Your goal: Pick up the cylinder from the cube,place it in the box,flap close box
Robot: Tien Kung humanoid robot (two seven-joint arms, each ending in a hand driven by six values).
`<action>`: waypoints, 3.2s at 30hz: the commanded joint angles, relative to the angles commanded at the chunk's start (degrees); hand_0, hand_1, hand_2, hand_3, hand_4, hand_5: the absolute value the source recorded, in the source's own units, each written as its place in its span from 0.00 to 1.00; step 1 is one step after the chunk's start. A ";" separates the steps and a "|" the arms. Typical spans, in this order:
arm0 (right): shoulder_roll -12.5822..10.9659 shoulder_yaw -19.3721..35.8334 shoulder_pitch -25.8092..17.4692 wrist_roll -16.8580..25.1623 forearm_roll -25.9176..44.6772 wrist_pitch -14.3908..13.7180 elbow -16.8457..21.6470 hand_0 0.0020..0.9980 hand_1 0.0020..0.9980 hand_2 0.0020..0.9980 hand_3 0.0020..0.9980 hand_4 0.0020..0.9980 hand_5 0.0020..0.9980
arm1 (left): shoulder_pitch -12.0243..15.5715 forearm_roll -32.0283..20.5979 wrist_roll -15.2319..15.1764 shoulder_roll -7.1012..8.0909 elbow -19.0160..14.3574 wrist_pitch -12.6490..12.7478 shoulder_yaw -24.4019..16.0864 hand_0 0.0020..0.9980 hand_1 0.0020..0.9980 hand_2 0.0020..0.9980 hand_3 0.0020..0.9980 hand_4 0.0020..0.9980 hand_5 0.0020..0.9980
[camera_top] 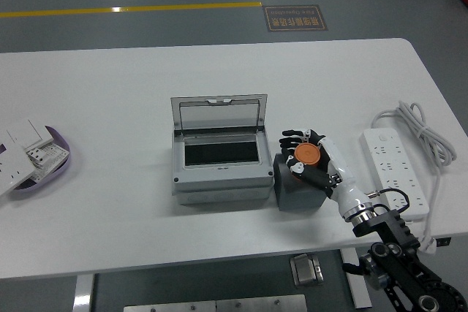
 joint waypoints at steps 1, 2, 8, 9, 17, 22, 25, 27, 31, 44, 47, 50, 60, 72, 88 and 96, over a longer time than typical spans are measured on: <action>0.00 -0.02 0.00 -0.01 0.02 0.03 0.01 0.57 0.61 0.58 0.61 0.60 0.02 | 0.00 0.02 0.00 0.00 0.00 0.00 -0.02 0.61 0.64 0.58 0.63 0.69 0.17; 0.00 -0.03 0.00 -0.01 0.05 0.06 0.01 0.57 0.61 0.58 0.61 0.60 0.02 | -0.01 0.03 -0.01 -0.01 0.00 0.00 -0.02 0.61 0.64 0.58 0.63 0.69 0.17; 0.06 -0.22 0.15 -0.23 0.61 1.14 -0.13 0.60 0.58 0.54 0.58 0.68 0.00 | -0.07 0.00 -0.13 0.05 0.00 0.00 -0.11 0.61 0.64 0.58 0.63 0.69 0.17; 0.06 -0.25 0.18 -0.30 0.63 1.30 -0.16 0.60 0.58 0.54 0.58 0.68 0.00 | -0.05 -0.21 -0.21 0.07 0.00 -0.01 0.01 0.61 0.64 0.58 0.63 0.69 0.17; 0.13 0.02 0.34 -0.30 1.12 1.78 -0.11 0.63 0.56 0.50 0.53 0.54 0.00 | 0.18 -1.10 -0.49 0.28 0.00 0.13 0.22 0.61 0.64 0.58 0.63 0.69 0.17; 0.10 0.29 0.45 -0.12 1.39 1.41 0.03 0.58 0.52 0.44 0.44 0.36 0.00 | 0.13 -1.09 -0.60 0.13 0.00 0.11 0.15 0.61 0.64 0.58 0.63 0.69 0.17; 0.13 0.41 0.54 0.02 1.48 1.05 0.15 0.58 0.52 0.44 0.44 0.36 0.00 | 0.12 -1.06 -0.63 0.09 0.00 0.11 0.11 0.61 0.64 0.58 0.63 0.69 0.17; 0.13 0.50 0.61 0.13 1.50 0.78 0.28 0.43 0.42 0.37 0.34 0.06 0.00 | 0.15 -1.05 -0.64 0.10 0.00 0.13 0.05 0.61 0.64 0.58 0.63 0.69 0.17; 0.15 0.57 0.69 0.13 1.50 0.62 0.36 0.43 0.42 0.37 0.34 0.06 0.00 | 0.18 -1.13 -0.69 0.12 0.00 0.16 0.02 0.61 0.64 0.58 0.63 0.69 0.17; -0.15 1.23 0.74 0.01 0.30 -0.32 2.28 0.32 0.35 0.32 0.30 0.00 0.00 | 0.21 -1.07 -0.70 0.01 0.00 0.17 -0.05 0.61 0.64 0.59 0.64 0.71 0.19; -0.86 0.69 1.23 -0.69 -0.90 -1.36 4.42 0.32 0.35 0.32 0.30 0.00 0.00 | 0.25 -1.01 -0.70 0.08 0.00 0.17 -0.08 0.61 0.64 0.59 0.64 0.71 0.19; -1.85 -1.88 2.51 -2.42 -3.27 -2.60 7.24 0.31 0.34 0.31 0.29 0.00 0.00 | 0.36 -0.94 -0.60 0.12 0.00 0.18 -0.10 0.61 0.64 0.59 0.64 0.71 0.20; -1.66 -13.26 11.96 -12.02 -16.70 -2.33 11.94 0.23 0.29 0.31 0.29 0.00 0.00 | 0.63 -1.32 -0.42 0.25 0.00 0.20 0.48 0.61 0.64 0.59 0.65 0.71 0.21; -0.51 -23.97 24.93 -23.26 -34.72 1.88 9.91 0.01 0.17 0.30 0.28 0.00 0.00 | 0.97 -1.87 0.02 0.79 0.00 0.29 1.08 0.61 0.64 0.59 0.65 0.73 0.24; -0.19 -29.92 32.50 -38.68 -47.61 10.52 7.43 0.09 0.25 0.35 0.36 0.00 0.00 | 1.18 -2.40 0.85 1.79 0.00 0.49 1.75 0.61 0.64 0.59 0.65 0.73 0.25; 0.01 -29.97 32.56 -39.12 -46.16 8.69 6.20 0.38 0.50 0.53 0.57 0.43 0.00 | 1.66 -2.33 1.23 1.43 0.00 0.55 1.75 0.61 0.64 0.59 0.65 0.73 0.25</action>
